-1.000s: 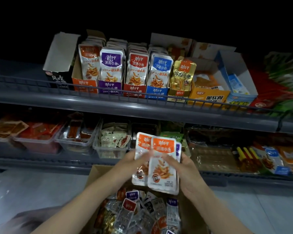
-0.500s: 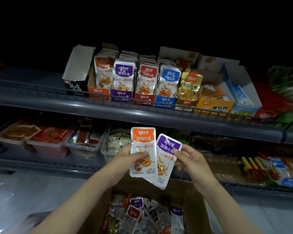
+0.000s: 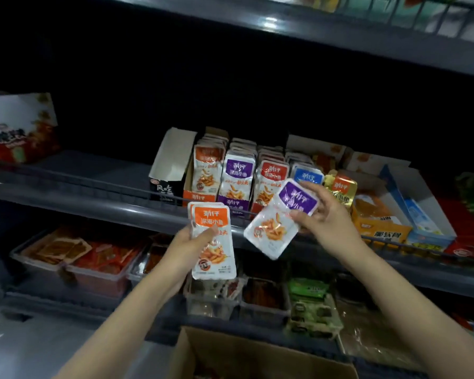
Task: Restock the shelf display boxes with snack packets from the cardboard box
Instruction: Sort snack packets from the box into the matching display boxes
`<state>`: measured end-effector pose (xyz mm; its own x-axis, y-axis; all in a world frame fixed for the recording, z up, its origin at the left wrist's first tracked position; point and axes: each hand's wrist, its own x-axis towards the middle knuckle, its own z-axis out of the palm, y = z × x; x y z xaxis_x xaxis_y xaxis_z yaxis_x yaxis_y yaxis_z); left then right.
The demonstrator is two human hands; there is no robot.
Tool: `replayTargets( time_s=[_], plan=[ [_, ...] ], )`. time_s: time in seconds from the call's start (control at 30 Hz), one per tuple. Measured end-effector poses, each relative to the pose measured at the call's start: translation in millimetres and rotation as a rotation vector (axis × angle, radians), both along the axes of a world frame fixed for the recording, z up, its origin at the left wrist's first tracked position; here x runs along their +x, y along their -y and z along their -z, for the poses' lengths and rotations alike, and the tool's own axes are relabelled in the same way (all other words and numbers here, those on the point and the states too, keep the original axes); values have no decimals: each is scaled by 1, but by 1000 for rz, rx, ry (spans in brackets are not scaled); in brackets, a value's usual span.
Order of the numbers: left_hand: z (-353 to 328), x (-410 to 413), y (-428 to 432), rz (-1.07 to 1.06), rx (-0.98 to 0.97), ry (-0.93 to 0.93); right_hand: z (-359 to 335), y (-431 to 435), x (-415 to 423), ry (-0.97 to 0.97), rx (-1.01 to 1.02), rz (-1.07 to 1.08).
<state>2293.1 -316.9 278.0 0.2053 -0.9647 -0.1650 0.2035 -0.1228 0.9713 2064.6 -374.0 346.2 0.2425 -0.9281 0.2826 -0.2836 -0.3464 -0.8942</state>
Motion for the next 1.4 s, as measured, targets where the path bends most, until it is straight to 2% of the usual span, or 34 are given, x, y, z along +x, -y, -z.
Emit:
replayTargets(
  time_s=[0.13,0.43,0.6,0.73,0.77,0.83,0.9,0.97,1.03,1.13,1.3,1.4],
  plan=[
    [-14,22,19,2,-74,31,-19,42,36,43,-215,11],
    [-10,46,35,-77,-85,-22,-24,122,80,-269,-429,23],
    [-11,49,38,-78,-98,-22,-13,123,89,-577,-513,-60],
    [-15,50,37,-79,-136,27,-1,118,93,-846,-622,96],
    [-17,50,36,-88,-149,49,-3,114,96,-835,-645,133],
    [-19,51,34,-100,-181,99,-13,103,106,-667,-604,62],
    [-22,52,34,-95,-228,148,-28,87,119,-475,-358,-181],
    [-25,54,34,-70,-272,226,-40,72,132,-459,-80,-413],
    [-28,55,35,-34,-313,309,-44,66,139,-480,10,-501],
    [-29,60,39,-85,-355,385,-45,64,149,-418,22,-480],
    [-29,62,49,-202,-346,395,-53,72,150,-424,59,-456],
    [-25,69,56,-238,-413,568,-70,91,148,-377,1,-325]
  ],
)
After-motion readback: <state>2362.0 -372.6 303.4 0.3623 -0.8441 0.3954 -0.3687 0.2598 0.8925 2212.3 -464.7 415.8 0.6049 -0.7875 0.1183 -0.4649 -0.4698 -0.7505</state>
